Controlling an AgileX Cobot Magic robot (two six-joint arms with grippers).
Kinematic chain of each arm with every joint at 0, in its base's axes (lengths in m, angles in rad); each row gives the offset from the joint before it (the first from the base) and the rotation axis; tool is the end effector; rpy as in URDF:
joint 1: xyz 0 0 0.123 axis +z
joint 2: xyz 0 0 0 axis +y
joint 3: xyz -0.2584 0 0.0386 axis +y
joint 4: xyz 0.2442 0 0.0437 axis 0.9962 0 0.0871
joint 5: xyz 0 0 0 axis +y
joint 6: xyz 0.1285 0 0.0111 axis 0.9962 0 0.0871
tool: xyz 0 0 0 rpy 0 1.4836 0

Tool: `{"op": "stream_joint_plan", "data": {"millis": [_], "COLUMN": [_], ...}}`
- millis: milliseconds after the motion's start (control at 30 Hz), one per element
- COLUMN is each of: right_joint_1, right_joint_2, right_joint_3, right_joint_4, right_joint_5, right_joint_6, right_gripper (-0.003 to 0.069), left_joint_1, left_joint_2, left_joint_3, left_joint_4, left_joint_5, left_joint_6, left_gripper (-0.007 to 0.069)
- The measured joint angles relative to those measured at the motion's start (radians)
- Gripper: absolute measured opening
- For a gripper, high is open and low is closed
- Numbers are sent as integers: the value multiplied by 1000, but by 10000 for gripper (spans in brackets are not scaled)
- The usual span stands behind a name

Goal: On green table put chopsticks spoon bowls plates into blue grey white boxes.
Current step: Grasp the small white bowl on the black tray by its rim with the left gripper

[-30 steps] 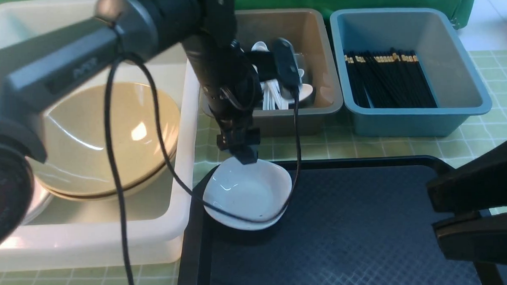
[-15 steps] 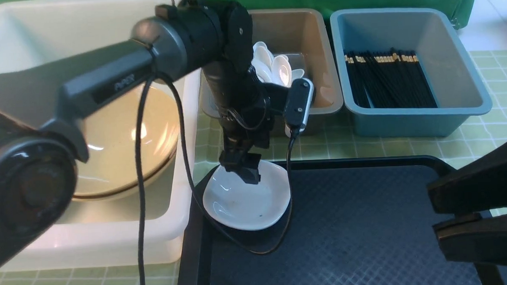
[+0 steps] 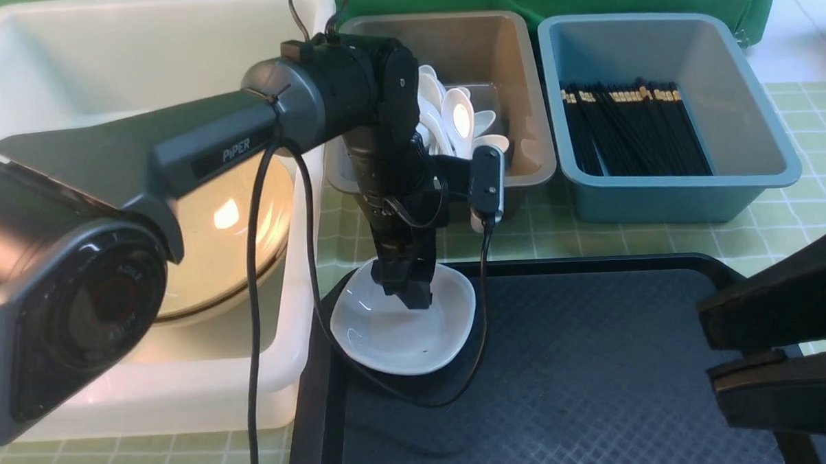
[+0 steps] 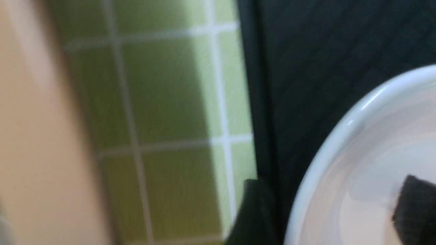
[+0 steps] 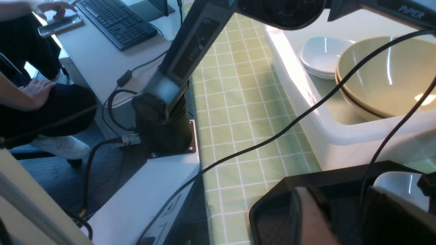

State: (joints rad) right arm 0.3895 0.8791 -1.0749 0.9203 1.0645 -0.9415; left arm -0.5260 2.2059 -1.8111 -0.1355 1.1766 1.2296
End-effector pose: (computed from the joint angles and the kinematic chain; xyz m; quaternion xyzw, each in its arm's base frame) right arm 0.1278 0.1495 0.3888 -0.4718 0.6812 0.3307 0.4517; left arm 0.3707 -0.2338 0.1271 0.7520 0.6547 -0.0448 0.0624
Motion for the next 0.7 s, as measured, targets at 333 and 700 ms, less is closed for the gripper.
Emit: {"op": "stream_joint_plan", "data": {"millis": [333,700], "right_joint_1": [0,0], "right_joint_2": [0,0], "right_joint_3": [0,0], "right_joint_4": [-1,-1], "right_joint_5": [0,0], "right_joint_6": [0,0], "right_gripper": [236,236], "left_joint_1": [12,12], "left_joint_2": [-4,1], "left_joint_3": [-7,-29], "left_joint_4": [-38,-291], "left_joint_5": [30,42], "left_joint_6": [-72,-256], "left_gripper": [70,31]}}
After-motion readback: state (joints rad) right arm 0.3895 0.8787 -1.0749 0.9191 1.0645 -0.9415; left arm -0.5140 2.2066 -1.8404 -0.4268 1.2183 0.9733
